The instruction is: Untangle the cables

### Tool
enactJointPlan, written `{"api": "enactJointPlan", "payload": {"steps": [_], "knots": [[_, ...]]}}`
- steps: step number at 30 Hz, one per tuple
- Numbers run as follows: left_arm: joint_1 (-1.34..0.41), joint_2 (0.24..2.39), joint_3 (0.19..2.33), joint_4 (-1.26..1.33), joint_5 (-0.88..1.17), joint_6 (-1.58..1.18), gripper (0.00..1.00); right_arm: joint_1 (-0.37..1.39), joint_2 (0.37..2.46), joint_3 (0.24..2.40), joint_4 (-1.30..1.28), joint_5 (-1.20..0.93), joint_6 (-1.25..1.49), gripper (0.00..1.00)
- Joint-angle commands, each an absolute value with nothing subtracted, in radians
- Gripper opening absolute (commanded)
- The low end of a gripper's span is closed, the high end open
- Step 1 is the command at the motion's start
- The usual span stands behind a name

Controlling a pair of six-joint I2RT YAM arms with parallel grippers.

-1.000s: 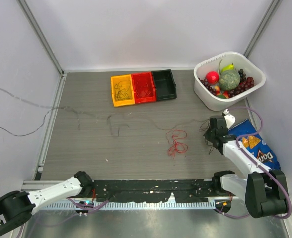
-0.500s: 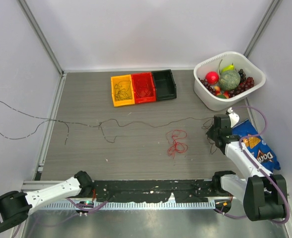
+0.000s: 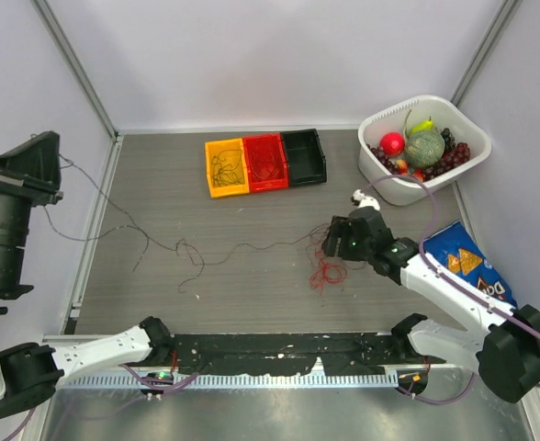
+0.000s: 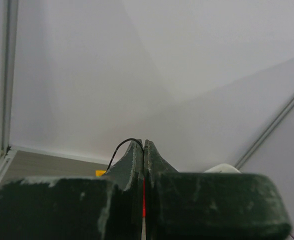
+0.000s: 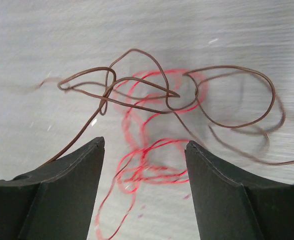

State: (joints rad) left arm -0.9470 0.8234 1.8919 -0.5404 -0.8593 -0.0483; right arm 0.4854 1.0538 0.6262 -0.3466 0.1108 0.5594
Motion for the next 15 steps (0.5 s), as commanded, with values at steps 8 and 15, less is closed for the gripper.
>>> {"api": "enactJointPlan", "payload": {"steps": [8, 15], "knots": [[-0.95, 0.882, 1.979, -0.572, -0.703, -0.163, 0.0, 0.784, 1.062, 0.822, -0.669, 0.123, 0.535, 0.71], [-0.95, 0.882, 1.993, -0.583, -0.663, -0.184, 0.0, 0.848, 1.137, 0.962, -0.592, -0.252, 0.422, 0.7]]}}
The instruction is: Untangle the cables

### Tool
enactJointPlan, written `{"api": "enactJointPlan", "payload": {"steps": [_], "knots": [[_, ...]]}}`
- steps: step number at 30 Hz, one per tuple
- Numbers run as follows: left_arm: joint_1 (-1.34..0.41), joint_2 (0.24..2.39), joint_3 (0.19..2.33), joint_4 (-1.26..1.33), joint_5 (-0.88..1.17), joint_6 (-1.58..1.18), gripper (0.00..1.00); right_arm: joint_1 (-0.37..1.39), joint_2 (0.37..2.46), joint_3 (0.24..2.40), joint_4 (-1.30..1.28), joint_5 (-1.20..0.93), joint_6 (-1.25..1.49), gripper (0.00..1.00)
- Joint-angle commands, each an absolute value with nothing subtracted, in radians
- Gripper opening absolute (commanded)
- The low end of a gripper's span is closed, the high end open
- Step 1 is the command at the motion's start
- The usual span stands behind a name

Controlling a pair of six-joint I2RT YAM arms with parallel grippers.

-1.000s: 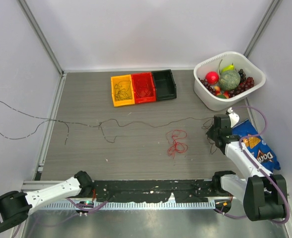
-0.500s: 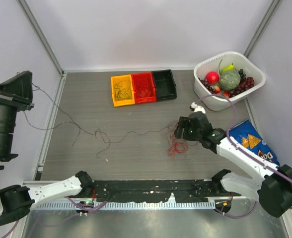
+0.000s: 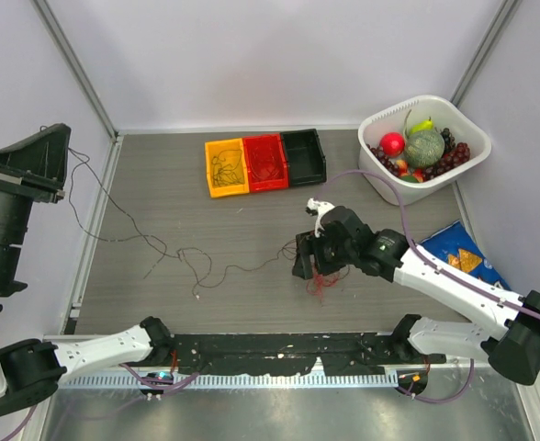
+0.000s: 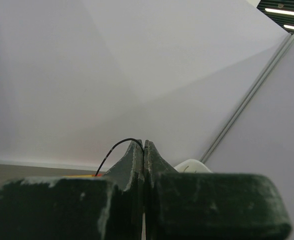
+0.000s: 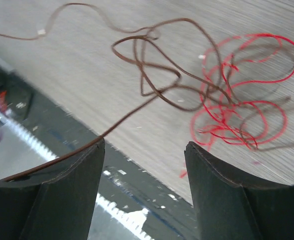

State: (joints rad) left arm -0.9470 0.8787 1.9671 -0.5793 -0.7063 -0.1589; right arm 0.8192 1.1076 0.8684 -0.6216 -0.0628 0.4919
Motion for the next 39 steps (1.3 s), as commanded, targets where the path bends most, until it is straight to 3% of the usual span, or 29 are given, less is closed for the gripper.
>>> {"api": "enactJointPlan", "payload": {"steps": [1, 4, 13, 20, 27, 32, 36, 37, 39], "knots": [[-0.95, 0.884, 1.999, -0.591, -0.658, -0.189, 0.0, 0.85, 1.149, 0.971, -0.644, -0.2, 0.437, 0.7], [-0.951, 0.887, 2.005, -0.598, -0.643, -0.192, 0.0, 0.848, 1.166, 0.948, -0.758, 0.146, 0.549, 0.7], [-0.95, 0.871, 1.964, -0.584, -0.601, -0.204, 0.0, 0.91, 1.028, 0.727, -0.733, -0.132, 0.574, 0.68], [-0.95, 0.862, 1.905, -0.568, -0.542, -0.27, 0.0, 0.931, 1.225, 0.847, -1.079, 0.24, 0.718, 0.68], [-0.95, 0.861, 1.858, -0.52, -0.459, -0.316, 0.0, 0.993, 1.351, 0.933, -1.258, 0.383, 0.741, 0.71], [-0.95, 0.845, 1.825, -0.525, -0.445, -0.325, 0.0, 1.002, 1.463, 0.954, -1.241, 0.223, 0.713, 0.72], [-0.948, 0.825, 1.815, -0.548, -0.419, -0.331, 0.0, 1.009, 1.471, 0.991, -1.344, 0.275, 0.689, 0.72], [-0.95, 0.815, 1.81, -0.552, -0.416, -0.331, 0.0, 1.026, 1.432, 0.997, -1.327, 0.215, 0.62, 0.72], [-0.95, 0.793, 1.787, -0.548, -0.41, -0.33, 0.0, 1.043, 1.393, 0.994, -1.298, -0.106, 0.524, 0.72]]}}
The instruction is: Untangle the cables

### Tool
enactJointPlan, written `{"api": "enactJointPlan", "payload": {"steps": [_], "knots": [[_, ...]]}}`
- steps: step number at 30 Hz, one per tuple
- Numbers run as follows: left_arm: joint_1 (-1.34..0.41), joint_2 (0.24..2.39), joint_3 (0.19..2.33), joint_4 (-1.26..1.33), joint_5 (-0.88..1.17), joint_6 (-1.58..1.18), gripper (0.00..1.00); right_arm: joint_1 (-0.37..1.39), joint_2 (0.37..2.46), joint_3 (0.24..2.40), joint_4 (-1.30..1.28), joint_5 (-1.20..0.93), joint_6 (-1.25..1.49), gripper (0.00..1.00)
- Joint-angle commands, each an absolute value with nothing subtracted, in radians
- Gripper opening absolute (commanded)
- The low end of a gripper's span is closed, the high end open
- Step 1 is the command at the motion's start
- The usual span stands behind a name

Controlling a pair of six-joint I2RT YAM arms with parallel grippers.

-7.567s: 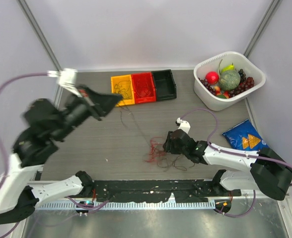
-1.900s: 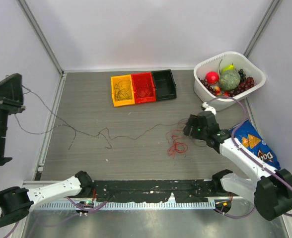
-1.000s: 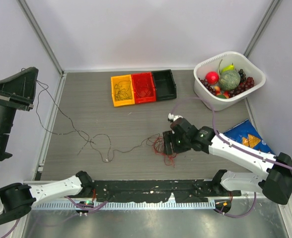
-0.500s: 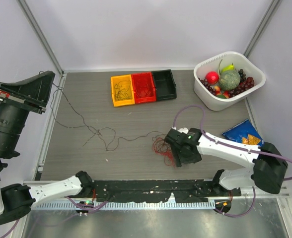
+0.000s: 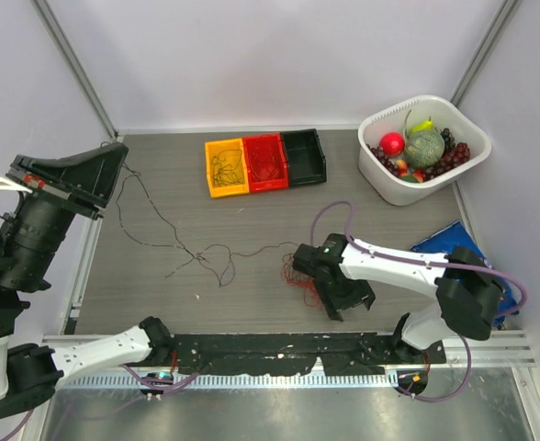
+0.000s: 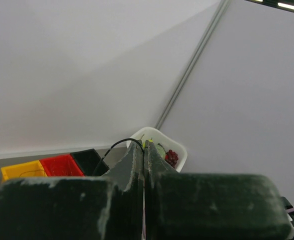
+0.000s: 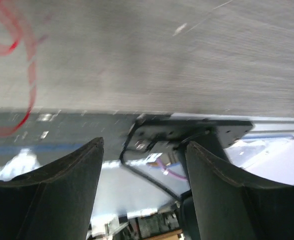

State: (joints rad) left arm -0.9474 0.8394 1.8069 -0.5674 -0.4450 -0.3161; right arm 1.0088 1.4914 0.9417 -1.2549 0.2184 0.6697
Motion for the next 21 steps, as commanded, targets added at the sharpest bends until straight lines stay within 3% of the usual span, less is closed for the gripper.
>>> {"api": "enactJointPlan", "payload": {"steps": [1, 7, 10, 13, 16, 17, 21], "knots": [[-0.95, 0.779, 1.77, -0.54, -0.41, -0.327, 0.0, 1.046, 1.385, 1.027, -1.293, -0.315, 0.497, 0.71], [-0.951, 0.738, 1.723, -0.538, -0.408, -0.334, 0.0, 1.074, 1.249, 1.199, -1.071, -0.771, 0.508, 0.76], [-0.95, 0.736, 1.732, -0.545, -0.403, -0.347, 0.0, 1.068, 1.175, 1.187, -0.742, -0.916, 0.65, 0.76], [-0.95, 0.741, 1.747, -0.551, -0.394, -0.367, 0.0, 0.987, 1.222, 1.284, -0.767, -0.758, 0.586, 0.75], [-0.95, 0.742, 1.756, -0.551, -0.376, -0.396, 0.0, 0.989, 1.281, 1.407, -0.829, -0.38, 0.473, 0.74], [-0.95, 0.739, 1.758, -0.549, -0.371, -0.411, 0.0, 0.989, 1.269, 1.395, -0.724, -0.265, 0.438, 0.73], [-0.95, 0.749, 1.798, -0.571, -0.382, -0.44, 0.0, 0.988, 1.223, 1.183, -0.221, -0.222, 0.359, 0.71]]}}
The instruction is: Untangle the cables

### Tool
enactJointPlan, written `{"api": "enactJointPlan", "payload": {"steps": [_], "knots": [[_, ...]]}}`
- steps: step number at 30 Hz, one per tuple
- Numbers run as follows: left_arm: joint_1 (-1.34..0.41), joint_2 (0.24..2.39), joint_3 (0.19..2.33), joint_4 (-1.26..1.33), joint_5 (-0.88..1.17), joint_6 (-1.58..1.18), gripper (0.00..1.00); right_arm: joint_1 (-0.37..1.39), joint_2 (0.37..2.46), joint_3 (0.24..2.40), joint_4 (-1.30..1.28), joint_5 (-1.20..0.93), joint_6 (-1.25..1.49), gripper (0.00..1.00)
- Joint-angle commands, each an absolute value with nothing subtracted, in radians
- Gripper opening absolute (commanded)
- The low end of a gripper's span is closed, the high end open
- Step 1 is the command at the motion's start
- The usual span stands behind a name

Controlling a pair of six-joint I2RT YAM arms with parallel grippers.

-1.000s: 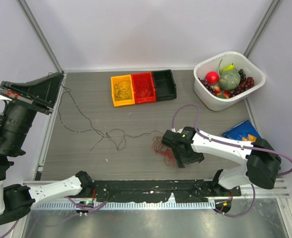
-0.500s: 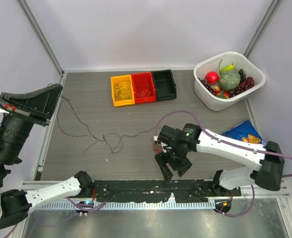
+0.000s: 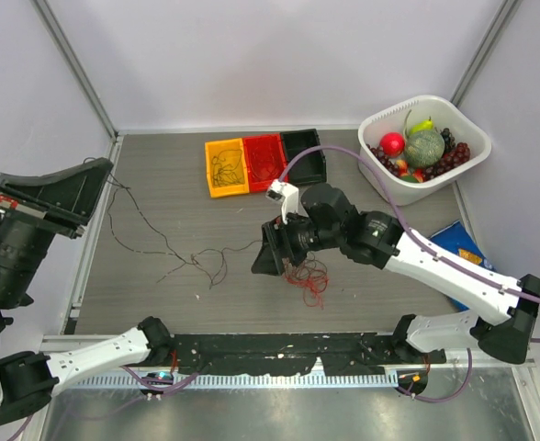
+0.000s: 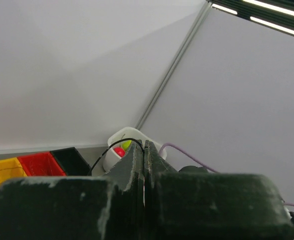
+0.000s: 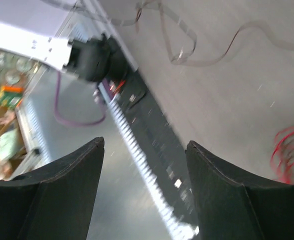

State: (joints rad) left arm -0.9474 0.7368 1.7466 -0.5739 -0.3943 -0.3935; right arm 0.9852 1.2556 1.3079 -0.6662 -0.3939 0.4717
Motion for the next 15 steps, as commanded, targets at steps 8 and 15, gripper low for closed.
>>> {"api": "enactJointPlan", "payload": {"steps": [8, 15], "knots": [[-0.95, 0.758, 1.836, -0.621, -0.396, -0.486, 0.0, 1.009, 1.408, 1.061, 0.219, -0.374, 0.33, 0.66], [-0.95, 0.761, 1.842, -0.62, -0.413, -0.482, 0.0, 1.124, 1.454, 1.04, 0.183, -0.073, 0.351, 0.59]]}}
